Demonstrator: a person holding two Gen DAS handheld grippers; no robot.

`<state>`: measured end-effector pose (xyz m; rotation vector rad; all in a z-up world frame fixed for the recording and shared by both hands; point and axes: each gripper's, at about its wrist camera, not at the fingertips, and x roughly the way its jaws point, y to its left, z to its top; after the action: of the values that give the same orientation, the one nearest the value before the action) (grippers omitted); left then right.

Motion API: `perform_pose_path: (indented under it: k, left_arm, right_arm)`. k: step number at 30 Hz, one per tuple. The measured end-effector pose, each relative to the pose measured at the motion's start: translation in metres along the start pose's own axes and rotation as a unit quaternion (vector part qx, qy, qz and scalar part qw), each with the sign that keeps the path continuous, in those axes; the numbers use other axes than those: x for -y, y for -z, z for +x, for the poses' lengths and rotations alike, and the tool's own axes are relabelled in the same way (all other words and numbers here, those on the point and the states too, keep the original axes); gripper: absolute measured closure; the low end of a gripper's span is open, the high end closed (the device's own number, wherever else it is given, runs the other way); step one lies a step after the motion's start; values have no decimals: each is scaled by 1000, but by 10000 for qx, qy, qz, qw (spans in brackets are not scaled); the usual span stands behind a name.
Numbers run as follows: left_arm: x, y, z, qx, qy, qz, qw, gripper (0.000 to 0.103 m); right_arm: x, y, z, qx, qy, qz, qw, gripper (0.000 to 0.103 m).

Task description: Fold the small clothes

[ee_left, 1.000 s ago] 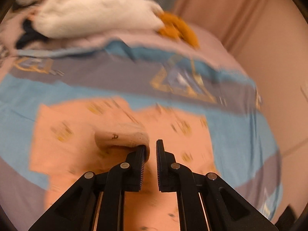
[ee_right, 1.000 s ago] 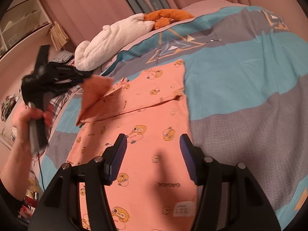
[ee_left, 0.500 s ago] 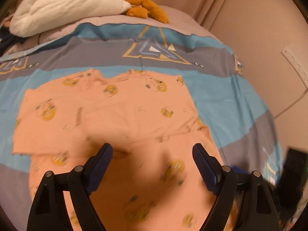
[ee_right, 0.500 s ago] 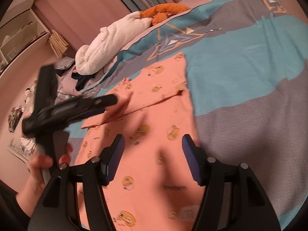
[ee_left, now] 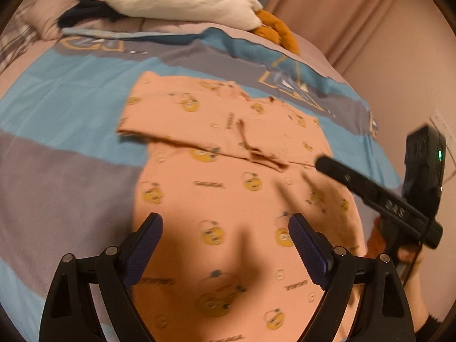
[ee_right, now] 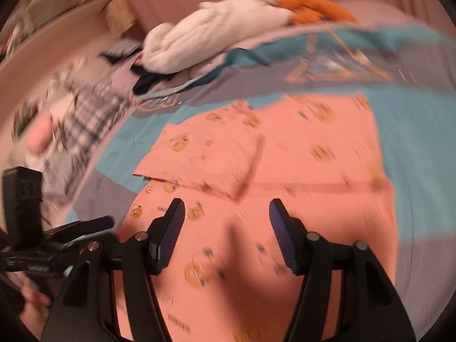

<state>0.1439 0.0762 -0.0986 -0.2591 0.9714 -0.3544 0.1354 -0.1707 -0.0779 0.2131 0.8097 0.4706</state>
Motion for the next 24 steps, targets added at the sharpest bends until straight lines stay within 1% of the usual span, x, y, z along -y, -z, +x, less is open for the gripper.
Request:
perform_pose_path:
  k: [1, 3, 5, 6, 9, 10, 12, 13, 14, 15, 17, 18, 19, 20, 21, 22, 24]
  left_arm:
    - [-4, 1, -2, 42, -16, -56, 10000, 14]
    - [-14, 3, -5, 79, 26, -217, 9997, 14]
    - [-25, 5, -7, 96, 60, -395, 9992, 14]
    - [-29, 5, -7, 105, 46, -462, 9989, 14]
    - [-42, 8, -7, 75, 7, -605, 9981, 14]
    - [-45, 9, -7, 67, 22, -660, 9978, 14]
    - [-52, 10, -8, 76, 45, -759, 9971, 14]
    - [-54, 11, -8, 80, 62, -802, 9967, 14]
    - [-57, 11, -8, 80, 77, -848, 9963, 14]
    - [-60, 11, -8, 86, 82, -876, 9961, 14]
    - [-63, 12, -10, 98, 87, -907, 9958, 14]
    - [-64, 12, -10, 104, 86, -909, 9958, 14]
    - [-65, 13, -11, 107, 85, -907, 9958, 14]
    - [-66, 14, -11, 95, 77, -899, 9959, 14]
    - [-68, 14, -10, 69, 51, -896, 9959, 14]
    - [-69, 15, -9, 52, 35, -895, 9960, 14]
    - [-71, 17, -8, 9, -10, -903, 9959, 14]
  right_arm:
    - [-7, -6, 7, -3, -7, -163, 9999, 43]
    - [-21, -19, 27, -150, -11, -479, 9987, 46]
    - [-28, -27, 44, -340, 121, -743, 9966, 54]
    - [-32, -28, 54, -471, 204, -902, 9946, 56]
    - [-39, -25, 72, -657, 456, -1356, 9875, 70]
    - [-39, -24, 77, -728, 558, -1450, 9852, 79]
    - [-38, -22, 86, -868, 563, -1532, 9828, 89]
    - [-39, -20, 88, -854, 663, -1601, 9812, 96]
    - [-37, -20, 87, -782, 773, -1605, 9809, 96]
    - [-32, -22, 83, -704, 743, -1466, 9839, 96]
    - [-17, -27, 68, -453, 697, -978, 9917, 96]
    - [-4, -29, 56, -290, 647, -624, 9955, 96]
    - [4, -29, 49, -184, 609, -395, 9972, 96]
    - [19, -29, 37, -32, 555, -27, 9985, 95]
    - [33, -27, 27, 62, 490, 305, 9983, 95]
    - [47, -25, 19, 127, 401, 631, 9971, 92]
    - [72, -17, 8, 157, 161, 1142, 9932, 90]
